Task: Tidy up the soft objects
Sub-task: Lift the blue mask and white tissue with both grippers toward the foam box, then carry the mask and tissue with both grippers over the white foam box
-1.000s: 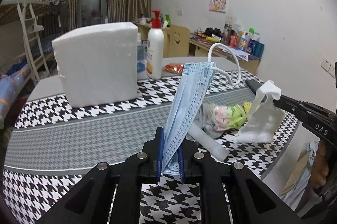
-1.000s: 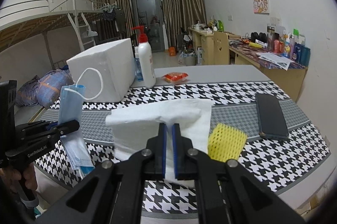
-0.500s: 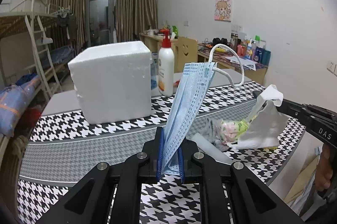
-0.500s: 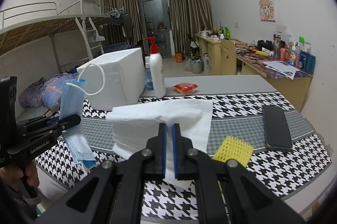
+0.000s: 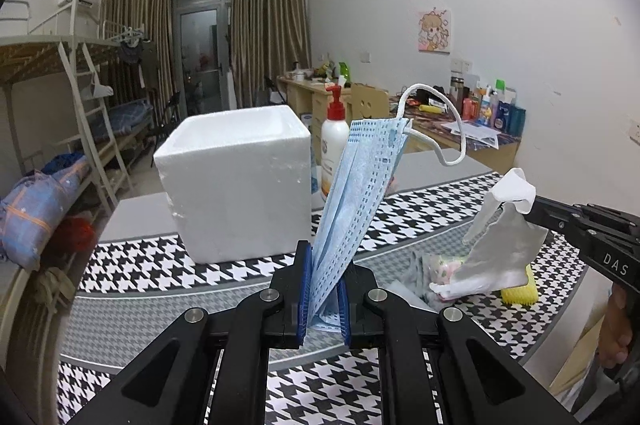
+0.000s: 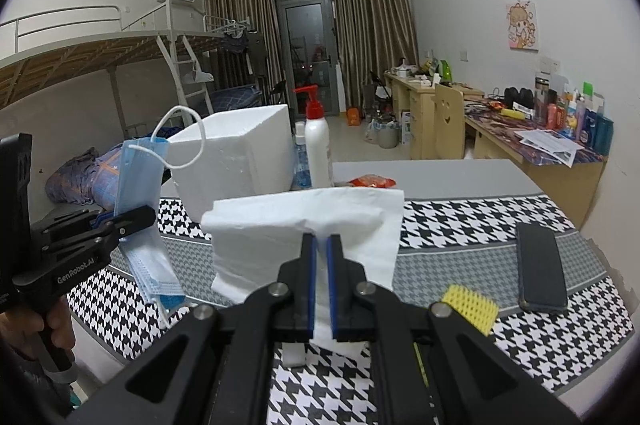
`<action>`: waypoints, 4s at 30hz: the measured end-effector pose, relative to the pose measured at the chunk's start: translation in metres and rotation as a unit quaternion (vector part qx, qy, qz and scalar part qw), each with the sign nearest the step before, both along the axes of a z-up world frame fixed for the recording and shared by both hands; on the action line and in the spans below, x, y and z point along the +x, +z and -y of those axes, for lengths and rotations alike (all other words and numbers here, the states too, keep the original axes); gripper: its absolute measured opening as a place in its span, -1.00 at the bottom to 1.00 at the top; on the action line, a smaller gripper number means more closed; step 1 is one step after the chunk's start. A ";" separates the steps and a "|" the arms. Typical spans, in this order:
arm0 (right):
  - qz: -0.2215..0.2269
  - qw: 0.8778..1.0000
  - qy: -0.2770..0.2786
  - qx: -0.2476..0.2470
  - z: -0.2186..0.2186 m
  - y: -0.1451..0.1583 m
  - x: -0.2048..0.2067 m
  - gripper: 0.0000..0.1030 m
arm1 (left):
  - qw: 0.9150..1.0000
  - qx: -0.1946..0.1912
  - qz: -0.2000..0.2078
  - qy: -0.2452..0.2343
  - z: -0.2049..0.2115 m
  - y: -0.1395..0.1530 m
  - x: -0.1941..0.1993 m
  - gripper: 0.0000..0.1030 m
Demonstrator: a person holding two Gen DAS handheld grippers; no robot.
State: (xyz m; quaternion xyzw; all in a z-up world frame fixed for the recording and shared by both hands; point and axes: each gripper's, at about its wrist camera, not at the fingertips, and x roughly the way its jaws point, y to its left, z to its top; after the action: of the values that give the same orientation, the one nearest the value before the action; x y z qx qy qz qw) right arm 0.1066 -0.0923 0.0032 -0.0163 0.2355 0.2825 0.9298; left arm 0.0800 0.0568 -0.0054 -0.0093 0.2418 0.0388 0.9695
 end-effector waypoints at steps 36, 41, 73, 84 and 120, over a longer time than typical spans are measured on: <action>0.033 0.999 0.025 -0.009 -0.044 0.045 0.019 -0.85 | 0.998 0.008 0.040 0.051 -0.046 0.045 0.022 -0.75; 0.042 0.999 0.028 -0.010 -0.051 0.051 0.023 -0.85 | 0.997 0.017 0.049 0.058 -0.051 0.051 0.026 -0.75; 0.056 0.997 0.044 -0.013 -0.097 0.082 0.057 -0.85 | 0.991 0.032 0.067 0.111 -0.092 0.078 0.060 -0.75; 0.056 0.997 0.042 -0.016 -0.115 0.088 0.067 -0.85 | 0.986 0.036 0.074 0.146 -0.113 0.084 0.056 -0.75; 0.009 0.996 0.082 -0.046 -0.198 0.085 0.118 -0.85 | 0.981 0.005 0.059 0.186 -0.156 0.077 0.038 -0.75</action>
State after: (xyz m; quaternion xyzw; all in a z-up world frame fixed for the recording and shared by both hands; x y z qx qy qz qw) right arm 0.2248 0.1056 0.0885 -0.0808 0.2374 0.3465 0.9039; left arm 0.1179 0.2132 0.0718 -0.0514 0.1781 0.2186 0.9580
